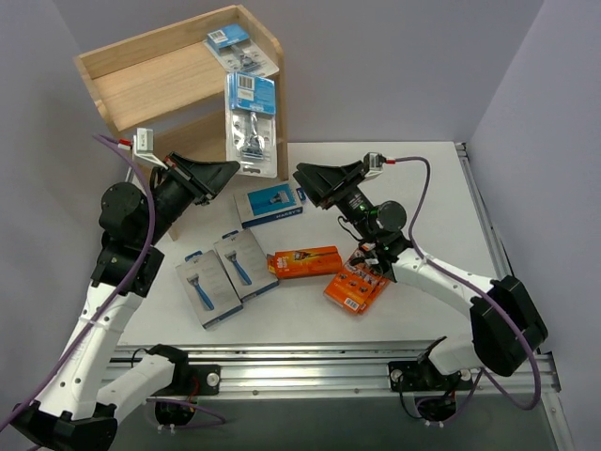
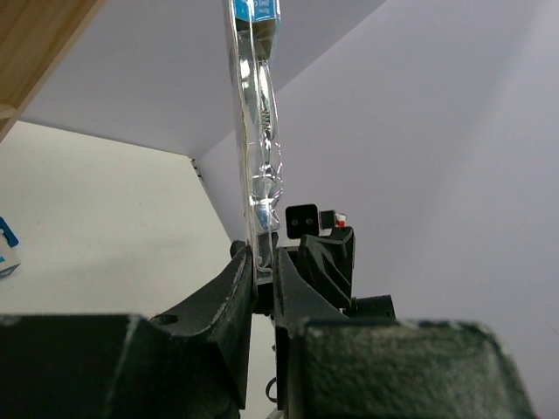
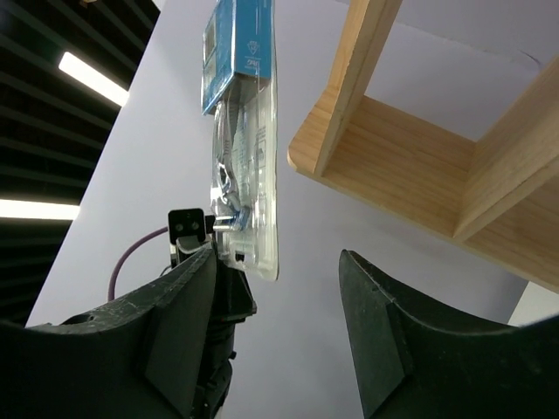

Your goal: Place and organize the shaving razors onto the shelf

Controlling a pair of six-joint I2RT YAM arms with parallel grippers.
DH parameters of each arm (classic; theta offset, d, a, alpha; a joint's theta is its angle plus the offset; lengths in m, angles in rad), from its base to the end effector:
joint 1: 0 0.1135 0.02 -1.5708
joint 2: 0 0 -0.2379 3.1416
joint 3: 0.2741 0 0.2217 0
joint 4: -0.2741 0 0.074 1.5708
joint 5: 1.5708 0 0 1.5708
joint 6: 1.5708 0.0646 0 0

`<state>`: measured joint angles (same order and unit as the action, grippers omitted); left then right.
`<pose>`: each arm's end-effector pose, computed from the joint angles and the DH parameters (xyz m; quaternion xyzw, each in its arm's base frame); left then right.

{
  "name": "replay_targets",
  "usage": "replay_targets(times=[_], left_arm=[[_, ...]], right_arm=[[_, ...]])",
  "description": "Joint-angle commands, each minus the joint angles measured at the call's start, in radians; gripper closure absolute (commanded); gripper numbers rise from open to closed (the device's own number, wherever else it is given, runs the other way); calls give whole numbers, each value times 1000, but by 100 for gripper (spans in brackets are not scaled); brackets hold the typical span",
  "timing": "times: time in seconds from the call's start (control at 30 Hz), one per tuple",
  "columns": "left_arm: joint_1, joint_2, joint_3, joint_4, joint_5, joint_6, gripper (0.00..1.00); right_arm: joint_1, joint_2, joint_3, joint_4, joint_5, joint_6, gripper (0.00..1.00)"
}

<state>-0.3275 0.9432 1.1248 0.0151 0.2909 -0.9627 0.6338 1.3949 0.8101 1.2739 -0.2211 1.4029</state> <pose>0.1954 -0.0859 0.4302 -0.0895 0.6312 -0.5334 0.5560 0.2295 0.1862 0.3671 0.0666 0.4306 0.7899 0.4316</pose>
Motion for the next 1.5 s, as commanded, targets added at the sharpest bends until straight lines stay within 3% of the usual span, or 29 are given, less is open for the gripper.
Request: replay_targets(times=[0.0, 0.17, 0.37, 0.57, 0.97, 1.47], left_arm=[[18, 28, 110, 39, -22, -19, 98], [28, 101, 220, 65, -79, -18, 98], [41, 216, 332, 132, -194, -19, 98], [41, 339, 391, 235, -287, -123, 98], [12, 538, 500, 324, -432, -245, 98], [8, 650, 506, 374, -446, -418, 98]], right_arm=[[-28, -86, -35, 555, 2, 8, 46], [-74, -177, -114, 492, -32, -19, 43], [-123, -380, -222, 282, -70, -93, 42], [-144, -535, -298, 107, -92, -134, 38], [-157, -807, -488, -85, -87, -156, 38], [-161, -824, -517, -151, -113, -185, 36]])
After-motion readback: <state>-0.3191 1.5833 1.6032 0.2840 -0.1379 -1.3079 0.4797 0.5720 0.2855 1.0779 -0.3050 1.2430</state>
